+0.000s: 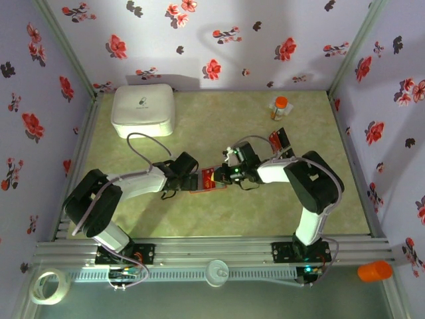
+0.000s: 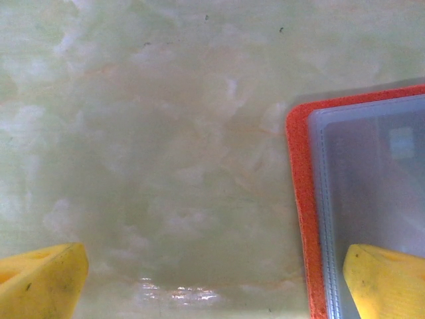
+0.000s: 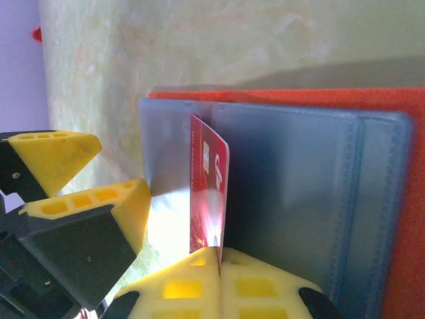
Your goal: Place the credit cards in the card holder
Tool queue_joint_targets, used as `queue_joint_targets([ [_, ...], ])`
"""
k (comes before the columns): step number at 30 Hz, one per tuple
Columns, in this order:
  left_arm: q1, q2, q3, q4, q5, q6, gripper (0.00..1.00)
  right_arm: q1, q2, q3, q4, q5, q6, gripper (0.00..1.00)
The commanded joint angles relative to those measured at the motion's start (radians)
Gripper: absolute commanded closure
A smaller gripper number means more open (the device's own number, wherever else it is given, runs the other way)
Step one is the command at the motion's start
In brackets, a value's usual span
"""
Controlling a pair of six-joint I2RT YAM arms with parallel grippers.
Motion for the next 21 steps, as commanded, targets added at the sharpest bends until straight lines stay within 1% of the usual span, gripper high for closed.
queue_joint_targets([
  [1,-0.007,0.024,-0.028,-0.025,-0.023,-0.011,0.0,0.003,0.048,0.005,-0.104,0.014,-0.027,1.0],
  [10,-0.007,0.025,-0.028,-0.024,-0.023,-0.012,0.0,0.005,0.071,0.031,-0.11,-0.008,-0.018,1.0],
  [15,-0.007,0.025,-0.025,-0.024,-0.022,-0.012,0.0,0.009,0.083,0.062,-0.151,-0.017,-0.034,0.99],
  [19,-0.006,0.027,-0.025,-0.023,-0.022,-0.011,0.0,0.005,0.041,0.099,-0.262,0.002,-0.105,0.72],
  [21,-0.007,0.027,-0.025,-0.024,-0.023,-0.012,0.0,-0.001,0.008,0.12,-0.322,0.019,-0.139,0.64],
])
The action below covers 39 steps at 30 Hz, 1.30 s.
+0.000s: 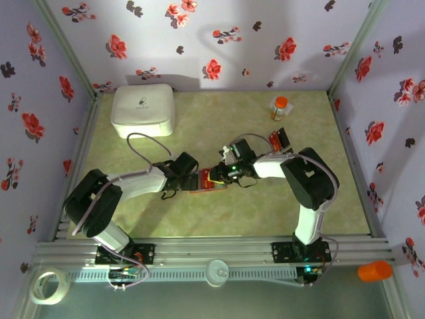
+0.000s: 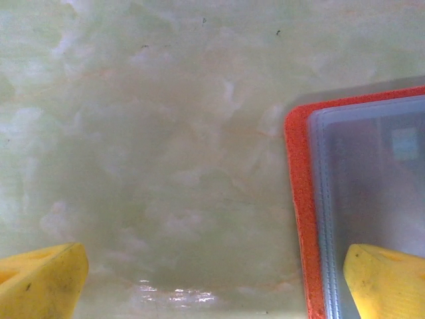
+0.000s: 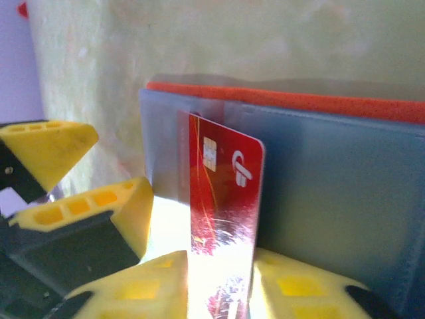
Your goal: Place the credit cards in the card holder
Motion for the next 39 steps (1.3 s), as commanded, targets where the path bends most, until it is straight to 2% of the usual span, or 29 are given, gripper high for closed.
queue_joint_targets([
  [1,-0.006,0.027,-0.023,-0.032,-0.023,-0.011,0.0,-0.006,-0.043,0.03,-0.205,0.065,-0.096,0.62],
  [7,-0.006,0.028,-0.025,-0.029,-0.023,-0.01,0.0,-0.025,-0.109,0.085,-0.332,0.114,-0.161,0.61],
  [16,-0.006,0.032,-0.025,-0.028,-0.023,-0.01,0.0,0.0,-0.043,0.15,-0.312,0.109,-0.13,0.81],
  [28,-0.007,0.033,-0.027,-0.022,-0.02,-0.009,0.0,0.045,0.076,0.203,-0.314,0.168,-0.108,0.89],
  [39,-0.006,0.016,-0.02,-0.031,-0.025,-0.008,0.0,0.114,0.119,0.251,-0.294,0.171,-0.063,0.91],
])
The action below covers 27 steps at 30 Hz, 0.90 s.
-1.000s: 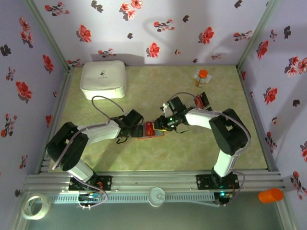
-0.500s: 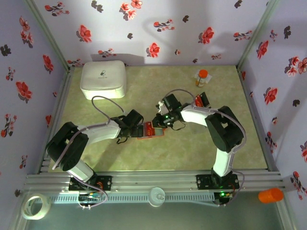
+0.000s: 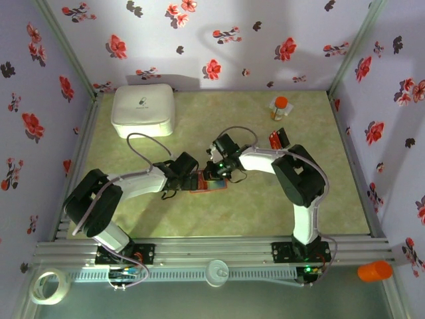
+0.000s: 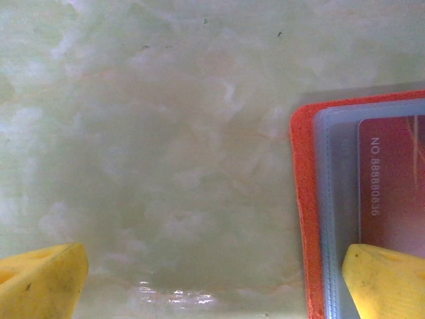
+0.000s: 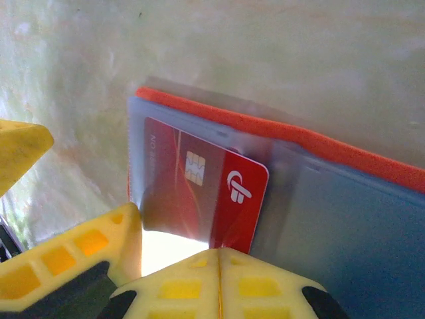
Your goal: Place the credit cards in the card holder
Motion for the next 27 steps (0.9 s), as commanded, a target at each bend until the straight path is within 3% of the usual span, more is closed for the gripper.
queue_joint_targets([
  [1,-0.006,0.004,-0.015,-0.04,-0.026,0.001,0.0,0.012,0.019,0.013,-0.014,0.01,0.025,0.91],
  [14,0.059,-0.122,-0.019,-0.063,-0.039,-0.029,0.0,-0.022,-0.103,-0.01,-0.048,0.045,0.019,0.9],
  [27,0.099,-0.028,-0.028,-0.032,-0.008,-0.004,0.0,-0.01,-0.092,0.013,-0.124,0.142,-0.016,0.92],
])
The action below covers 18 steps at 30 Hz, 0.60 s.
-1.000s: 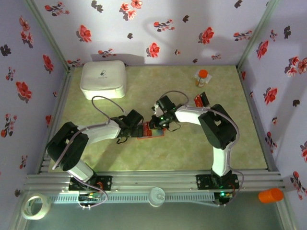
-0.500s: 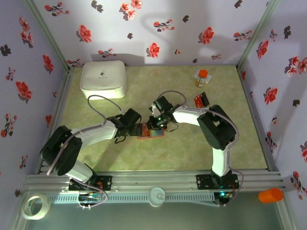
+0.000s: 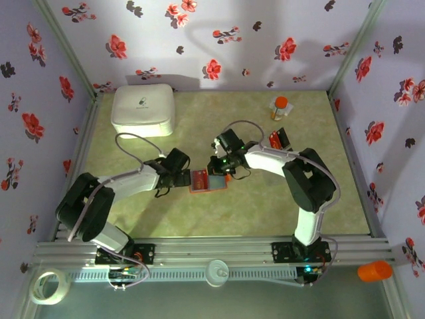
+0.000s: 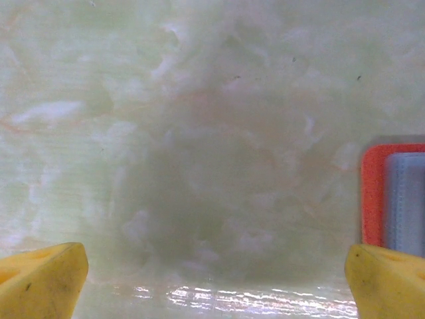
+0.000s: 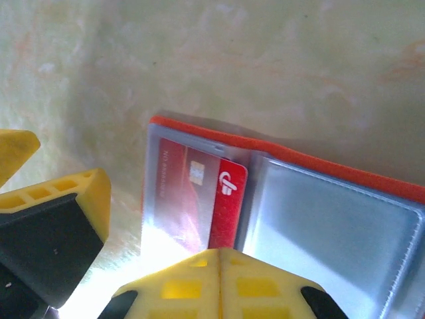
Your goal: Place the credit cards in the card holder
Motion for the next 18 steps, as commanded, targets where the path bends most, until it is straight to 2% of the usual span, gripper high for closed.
queue_joint_targets([
  [1,0.008,0.03,-0.007,-0.002,-0.002,0.006,0.0,0.016,0.013,0.019,-0.055,0.05,-0.017,0.92],
  [18,0.008,0.09,0.034,-0.011,0.001,0.053,0.0,0.044,0.073,0.074,-0.061,0.053,-0.01,0.93],
])
